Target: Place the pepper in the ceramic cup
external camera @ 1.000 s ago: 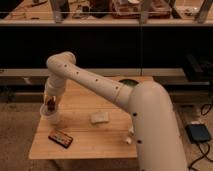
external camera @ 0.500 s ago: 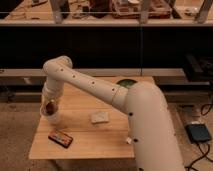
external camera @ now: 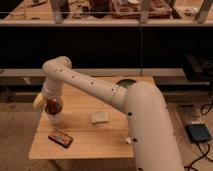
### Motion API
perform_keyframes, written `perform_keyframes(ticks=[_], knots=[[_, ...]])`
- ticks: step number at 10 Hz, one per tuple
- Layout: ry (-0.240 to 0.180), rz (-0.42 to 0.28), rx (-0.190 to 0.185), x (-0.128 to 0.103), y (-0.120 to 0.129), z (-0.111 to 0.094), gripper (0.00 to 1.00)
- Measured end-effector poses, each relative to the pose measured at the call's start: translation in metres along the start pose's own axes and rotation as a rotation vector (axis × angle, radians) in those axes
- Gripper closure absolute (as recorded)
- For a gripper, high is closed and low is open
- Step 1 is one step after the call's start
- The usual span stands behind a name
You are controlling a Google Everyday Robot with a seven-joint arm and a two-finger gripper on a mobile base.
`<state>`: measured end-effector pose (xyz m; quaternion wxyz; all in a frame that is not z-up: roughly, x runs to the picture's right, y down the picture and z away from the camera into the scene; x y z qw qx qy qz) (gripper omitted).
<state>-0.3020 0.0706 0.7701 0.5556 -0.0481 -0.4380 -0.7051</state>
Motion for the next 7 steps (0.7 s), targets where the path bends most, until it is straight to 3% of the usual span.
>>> perform_keyframes(ticks=[5, 7], knots=[[0.113, 0.014, 0.032, 0.023, 0.003, -0.042, 0.20], [0.137, 0.017, 0.033, 0.025, 0.003, -0.049, 0.20]])
